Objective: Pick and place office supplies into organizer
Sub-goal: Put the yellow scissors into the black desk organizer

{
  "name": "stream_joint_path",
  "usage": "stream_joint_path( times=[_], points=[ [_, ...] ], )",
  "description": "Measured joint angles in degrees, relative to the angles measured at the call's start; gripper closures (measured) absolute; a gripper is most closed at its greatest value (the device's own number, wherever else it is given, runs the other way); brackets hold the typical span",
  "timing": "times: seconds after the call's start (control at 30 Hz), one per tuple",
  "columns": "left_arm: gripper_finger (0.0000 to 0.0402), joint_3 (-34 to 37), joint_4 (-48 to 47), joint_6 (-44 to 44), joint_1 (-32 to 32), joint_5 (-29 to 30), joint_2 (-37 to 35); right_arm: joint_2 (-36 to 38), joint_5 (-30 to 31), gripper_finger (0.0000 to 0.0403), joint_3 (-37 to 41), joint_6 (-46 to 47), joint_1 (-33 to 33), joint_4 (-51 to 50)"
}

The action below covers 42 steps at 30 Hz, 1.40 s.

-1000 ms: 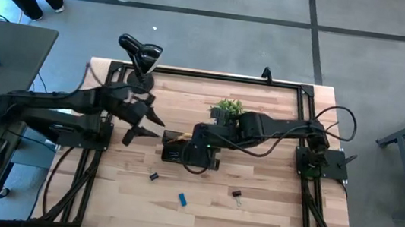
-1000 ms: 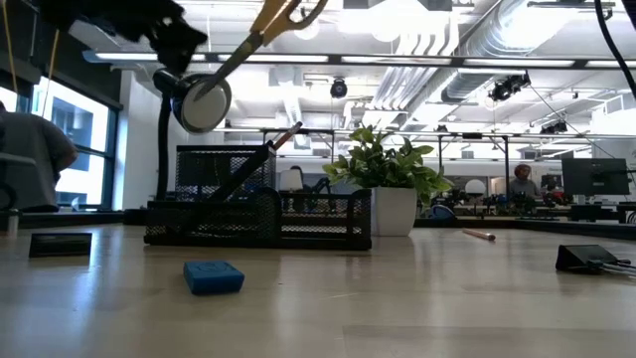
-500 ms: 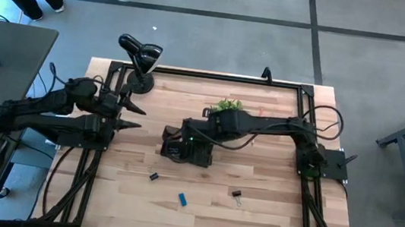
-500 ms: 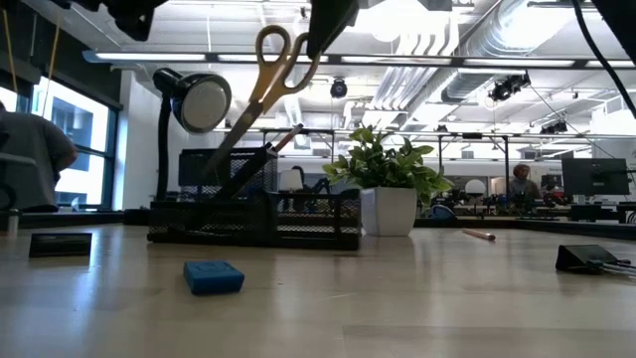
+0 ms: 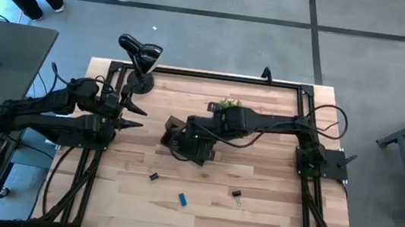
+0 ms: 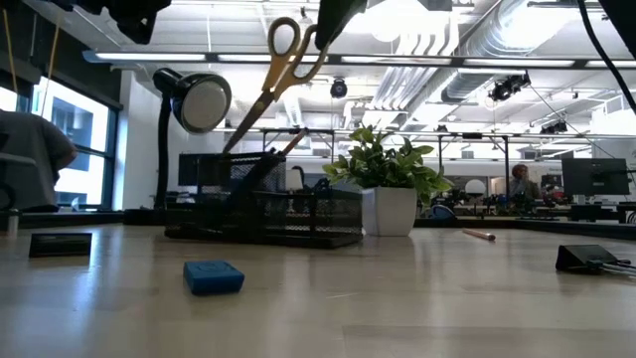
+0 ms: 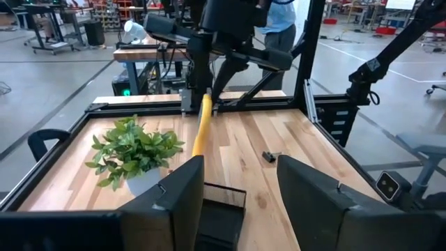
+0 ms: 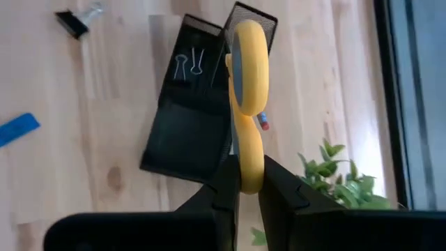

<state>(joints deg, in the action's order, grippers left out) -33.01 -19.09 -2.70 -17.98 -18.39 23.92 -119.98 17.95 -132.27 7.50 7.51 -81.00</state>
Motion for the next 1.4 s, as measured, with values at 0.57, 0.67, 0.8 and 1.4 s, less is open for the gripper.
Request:
stream_joint_path(
  times=[0.57, 0.67, 0.8, 1.4],
  points=[
    [0.0236, 0.0, -0.5, -0.5, 0.0, 0.5, 0.3, 2.1, 3.3, 0.0382, -0.2, 1.6, 0.6, 0.7],
    [0.0236, 0.0, -0.5, -0.5, 0.0, 1.3, 0.3, 1.0, 3.5, 0.038, 0.0, 1.6, 0.2, 0.7],
    [0.0236, 0.0, -0.7, -0.5, 0.0, 1.6, 0.5, -0.8, 2.9, 0.038, 0.0, 1.5, -0.8, -0.5],
    [0.0236, 0.0, 0.0, -1.0, 0.0, 1.6, 8.3, -5.0, -5.3, 0.0304, -0.4, -1.0, -1.1, 3.8]
  ],
)
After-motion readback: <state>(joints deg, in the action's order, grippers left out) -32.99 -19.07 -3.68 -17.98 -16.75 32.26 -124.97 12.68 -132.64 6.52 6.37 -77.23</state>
